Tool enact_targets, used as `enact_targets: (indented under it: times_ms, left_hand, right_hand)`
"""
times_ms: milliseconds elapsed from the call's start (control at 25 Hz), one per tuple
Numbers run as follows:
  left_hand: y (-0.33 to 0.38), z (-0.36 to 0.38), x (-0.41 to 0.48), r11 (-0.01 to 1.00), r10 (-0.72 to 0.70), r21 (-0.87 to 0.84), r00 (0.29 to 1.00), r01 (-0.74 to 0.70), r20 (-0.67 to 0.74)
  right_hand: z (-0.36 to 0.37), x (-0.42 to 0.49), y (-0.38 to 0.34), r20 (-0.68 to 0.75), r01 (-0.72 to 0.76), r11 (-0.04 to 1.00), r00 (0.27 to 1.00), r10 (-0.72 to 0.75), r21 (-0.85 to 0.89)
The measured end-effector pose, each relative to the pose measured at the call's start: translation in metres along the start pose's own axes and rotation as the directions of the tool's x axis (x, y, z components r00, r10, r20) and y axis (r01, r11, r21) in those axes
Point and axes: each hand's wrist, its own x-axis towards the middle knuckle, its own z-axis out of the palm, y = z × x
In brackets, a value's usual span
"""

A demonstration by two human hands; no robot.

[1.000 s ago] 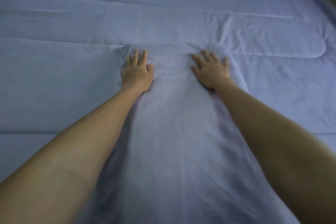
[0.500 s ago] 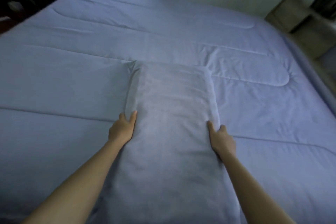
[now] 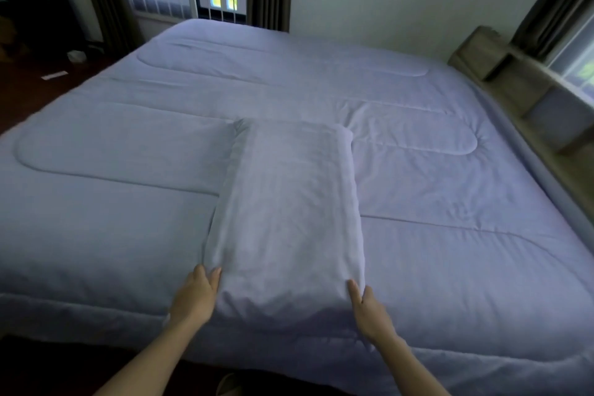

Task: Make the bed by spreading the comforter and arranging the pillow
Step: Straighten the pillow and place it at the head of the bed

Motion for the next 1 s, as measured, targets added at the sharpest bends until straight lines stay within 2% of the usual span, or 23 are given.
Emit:
enact_targets:
  times_ms: [120, 160, 240, 320, 440, 560, 680, 760, 880, 1000]
  left_hand:
    - [-0.015, -0.024, 0.011, 0.989, -0.010, 0.147, 0.990, -0.010, 0.140]
    - [-0.013, -0.037, 0.018, 0.976, -0.023, 0.216, 0.987, -0.013, 0.159]
    - [0.003, -0.061, 0.026, 0.967, -0.005, 0.254, 0.990, -0.031, 0.140]
    - [0.030, -0.075, 0.029, 0.980, 0.056, 0.186, 0.993, -0.075, 0.102]
    - [0.067, -0.072, 0.047, 0.982, 0.140, 0.113, 0.984, -0.152, 0.109]
    - [0.083, -0.062, 0.081, 0.992, 0.123, 0.020, 0.980, -0.128, 0.158]
    - [0.090, -0.050, 0.106, 0.988, 0.076, -0.145, 0.981, -0.050, 0.180]
    - [0.094, -0.041, 0.119, 0.981, -0.022, -0.188, 0.989, 0.050, 0.149]
    - [0.101, -0.039, 0.126, 0.964, -0.181, -0.189, 0.982, 0.189, 0.059]
    - [0.108, -0.037, 0.133, 0.962, -0.205, -0.174, 0.978, 0.210, 0.045]
  right_hand:
    - [-0.023, -0.001, 0.004, 0.210, 0.035, 0.972, 0.978, 0.015, -0.231]
    - [-0.034, 0.004, 0.001, 0.226, 0.031, 0.958, 0.973, 0.036, -0.285]
    - [-0.054, 0.017, -0.018, 0.135, 0.026, 0.947, 0.991, 0.019, -0.321]
    - [-0.066, 0.025, -0.052, -0.004, 0.057, 0.968, 0.998, -0.060, -0.245]
    - [-0.065, 0.050, -0.099, -0.065, 0.109, 0.991, 0.991, -0.115, -0.081]
    - [-0.057, 0.088, -0.124, -0.090, 0.015, 0.999, 0.996, -0.011, 0.044]
    - [-0.053, 0.114, -0.128, -0.099, -0.091, 0.981, 0.989, 0.109, 0.169]
    - [-0.051, 0.125, -0.127, -0.115, -0.106, 0.989, 0.986, 0.117, 0.098]
    - [-0.053, 0.135, -0.124, -0.070, -0.039, 0.997, 0.997, 0.034, -0.067]
    - [-0.062, 0.135, -0.126, -0.028, 0.069, 0.998, 0.997, -0.069, -0.010]
